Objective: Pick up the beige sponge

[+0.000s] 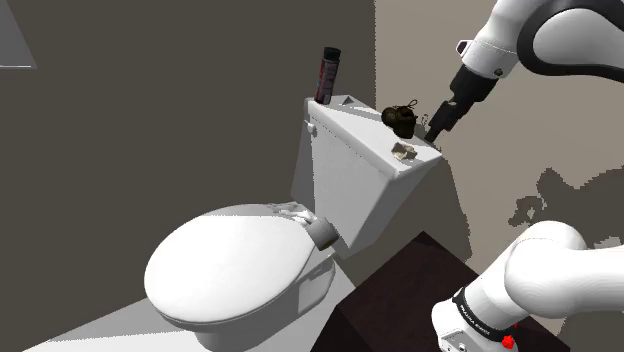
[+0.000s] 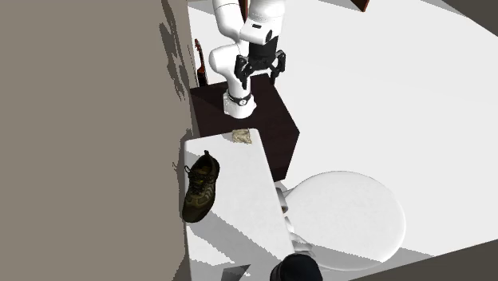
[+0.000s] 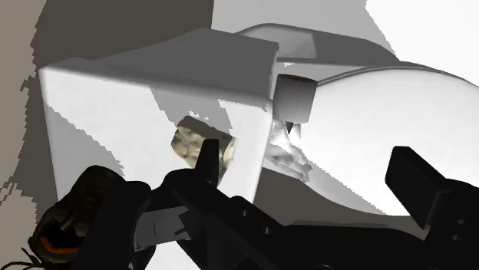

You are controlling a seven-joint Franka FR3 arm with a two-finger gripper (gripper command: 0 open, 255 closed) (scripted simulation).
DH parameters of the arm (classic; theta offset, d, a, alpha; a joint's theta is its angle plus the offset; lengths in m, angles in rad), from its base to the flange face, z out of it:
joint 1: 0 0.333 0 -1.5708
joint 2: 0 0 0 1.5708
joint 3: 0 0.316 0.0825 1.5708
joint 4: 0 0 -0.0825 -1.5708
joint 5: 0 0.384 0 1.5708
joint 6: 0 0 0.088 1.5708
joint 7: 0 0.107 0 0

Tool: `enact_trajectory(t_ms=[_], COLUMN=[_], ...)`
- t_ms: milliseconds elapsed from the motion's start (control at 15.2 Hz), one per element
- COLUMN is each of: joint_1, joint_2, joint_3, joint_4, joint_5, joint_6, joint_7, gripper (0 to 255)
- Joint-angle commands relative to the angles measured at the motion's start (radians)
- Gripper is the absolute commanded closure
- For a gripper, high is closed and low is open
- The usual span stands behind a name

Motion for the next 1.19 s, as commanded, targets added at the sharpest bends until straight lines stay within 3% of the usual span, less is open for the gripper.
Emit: enact_trajectory(t_ms=[0, 726, 1122], joint_1=[0.0, -0.072, -0.075], joint_2=[0.0, 0.368, 0.384], joint_3=[0.0, -0.181, -0.189], joint_4=[0.0, 0.096, 0.038], joint_5=[0.0, 0.058, 0.059], joint_6=[0.0, 0.202, 0.274], joint_7=[0.0, -0.018, -0.021], gripper=[0, 0, 0])
